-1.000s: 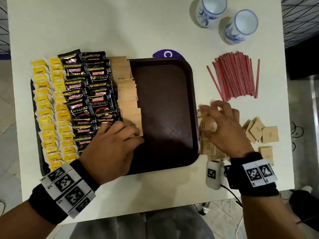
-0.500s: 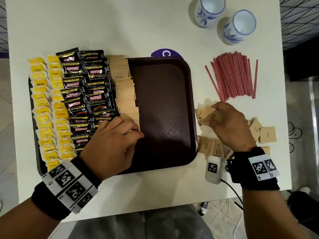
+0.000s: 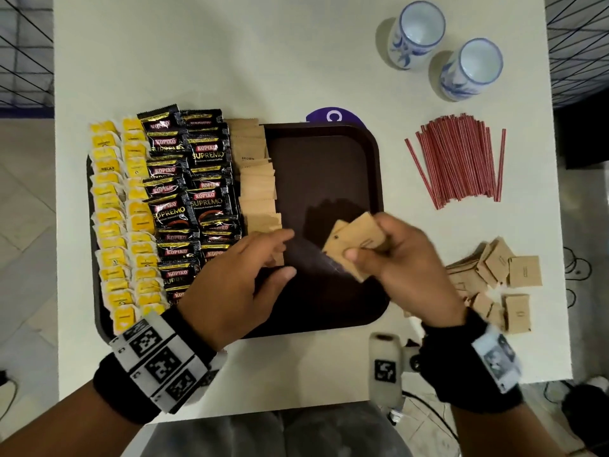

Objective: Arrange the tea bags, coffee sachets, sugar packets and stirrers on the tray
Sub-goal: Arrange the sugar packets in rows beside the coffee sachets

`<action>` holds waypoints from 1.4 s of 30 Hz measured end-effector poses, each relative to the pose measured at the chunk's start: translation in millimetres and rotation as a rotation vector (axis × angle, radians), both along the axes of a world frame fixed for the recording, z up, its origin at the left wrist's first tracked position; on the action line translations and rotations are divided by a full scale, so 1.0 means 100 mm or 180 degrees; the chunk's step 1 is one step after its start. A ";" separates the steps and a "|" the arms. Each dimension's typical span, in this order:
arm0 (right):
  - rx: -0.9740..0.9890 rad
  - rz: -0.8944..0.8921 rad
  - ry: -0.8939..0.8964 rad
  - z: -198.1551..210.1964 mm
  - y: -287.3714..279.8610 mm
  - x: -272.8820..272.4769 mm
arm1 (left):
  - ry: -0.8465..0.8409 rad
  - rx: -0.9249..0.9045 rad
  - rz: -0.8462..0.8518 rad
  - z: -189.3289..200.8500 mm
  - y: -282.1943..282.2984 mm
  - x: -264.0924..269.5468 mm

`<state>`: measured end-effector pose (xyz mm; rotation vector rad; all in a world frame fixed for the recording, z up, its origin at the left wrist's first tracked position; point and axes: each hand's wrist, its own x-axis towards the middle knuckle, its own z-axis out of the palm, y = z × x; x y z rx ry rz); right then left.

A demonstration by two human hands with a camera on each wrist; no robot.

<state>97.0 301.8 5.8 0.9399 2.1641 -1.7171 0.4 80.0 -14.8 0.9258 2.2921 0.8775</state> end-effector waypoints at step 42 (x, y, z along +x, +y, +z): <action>-0.1401 -0.0833 -0.0443 -0.32 -0.47 -0.31 | -0.1158 0.0444 0.1719 0.08 -0.34 -0.34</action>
